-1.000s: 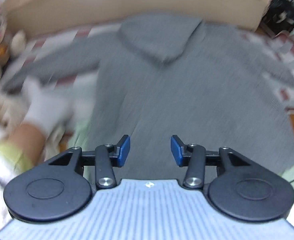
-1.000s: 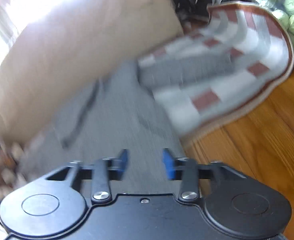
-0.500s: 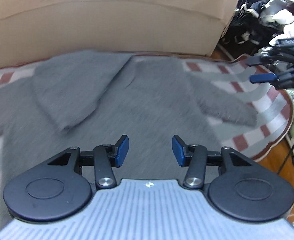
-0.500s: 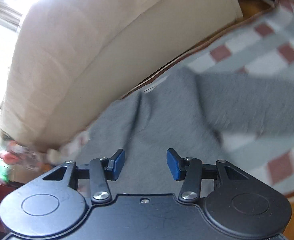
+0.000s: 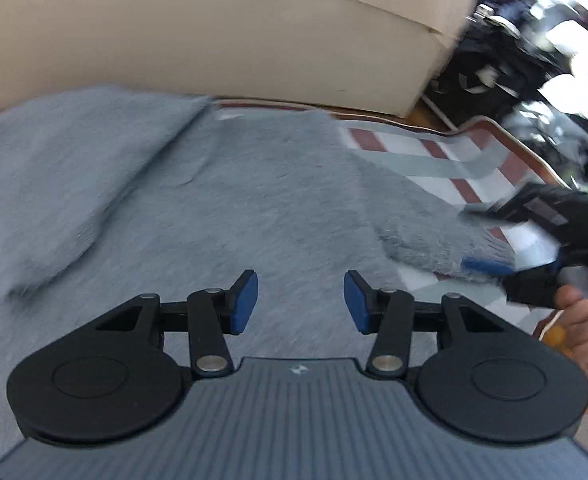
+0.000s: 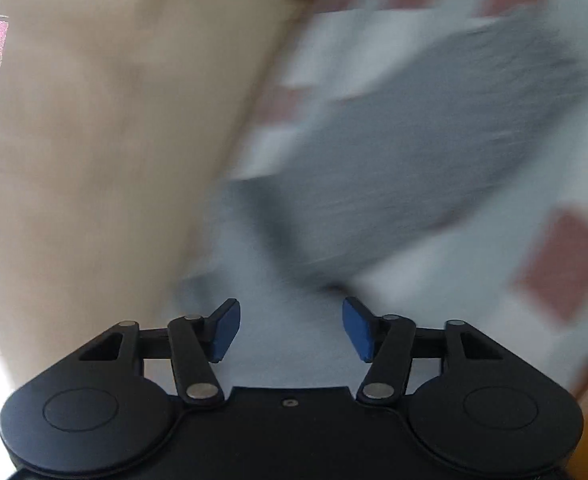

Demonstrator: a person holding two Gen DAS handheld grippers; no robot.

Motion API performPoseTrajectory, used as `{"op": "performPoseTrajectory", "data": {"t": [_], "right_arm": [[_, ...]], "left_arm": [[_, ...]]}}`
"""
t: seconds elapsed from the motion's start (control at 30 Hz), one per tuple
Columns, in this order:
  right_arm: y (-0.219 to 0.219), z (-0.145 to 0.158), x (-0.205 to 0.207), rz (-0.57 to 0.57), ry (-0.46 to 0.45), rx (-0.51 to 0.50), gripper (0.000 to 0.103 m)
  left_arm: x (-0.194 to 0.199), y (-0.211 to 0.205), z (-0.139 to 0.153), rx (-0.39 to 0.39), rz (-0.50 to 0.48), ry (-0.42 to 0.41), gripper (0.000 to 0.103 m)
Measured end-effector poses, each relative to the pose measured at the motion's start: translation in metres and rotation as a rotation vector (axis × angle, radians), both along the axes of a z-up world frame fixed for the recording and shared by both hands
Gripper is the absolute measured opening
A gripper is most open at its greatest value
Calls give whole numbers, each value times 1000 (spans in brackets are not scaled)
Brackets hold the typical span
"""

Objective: Fold clothes

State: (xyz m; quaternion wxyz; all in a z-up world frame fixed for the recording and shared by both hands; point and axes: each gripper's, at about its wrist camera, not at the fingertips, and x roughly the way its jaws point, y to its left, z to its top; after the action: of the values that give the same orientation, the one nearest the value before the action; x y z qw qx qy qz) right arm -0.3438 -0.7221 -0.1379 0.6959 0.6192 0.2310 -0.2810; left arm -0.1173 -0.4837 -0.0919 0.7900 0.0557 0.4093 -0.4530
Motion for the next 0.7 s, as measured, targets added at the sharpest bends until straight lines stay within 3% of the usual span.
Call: {"op": "performPoseTrajectory", "data": {"t": [0.1,0.2,0.27,0.3,0.37,0.47,0.57,0.6,0.7], "right_arm": [[-15,-18,4,-46,41,-1,64],[-25,-38,11,-103,96,51,64],[-21,-39,7,-170,112,11,64],[-20,-37,8,-184,126,-10,64],[-22,-40,2,-201,134,-27,64],[-29,-46,-4,-271,165,-55,64],[-43,-55,-3,-308,215,-68,64],[-49,-58,-2,-313,232,-69,68],[-56,-62,10,-283,253,-116,71]], "left_arm": [[-2,-37,-9,6,-63,-34,45],[5,-70,-20,10,-102,-8,44],[7,-90,-25,5,-121,-33,42],[7,-98,-27,-3,-142,-40,39],[5,-109,-30,-43,-230,-25,15],[-7,-120,-38,-105,-334,-22,15],[-20,-139,-51,-12,-345,-98,15],[-22,-144,-56,7,-340,-107,15],[-9,-145,-69,0,-270,-34,15]]}}
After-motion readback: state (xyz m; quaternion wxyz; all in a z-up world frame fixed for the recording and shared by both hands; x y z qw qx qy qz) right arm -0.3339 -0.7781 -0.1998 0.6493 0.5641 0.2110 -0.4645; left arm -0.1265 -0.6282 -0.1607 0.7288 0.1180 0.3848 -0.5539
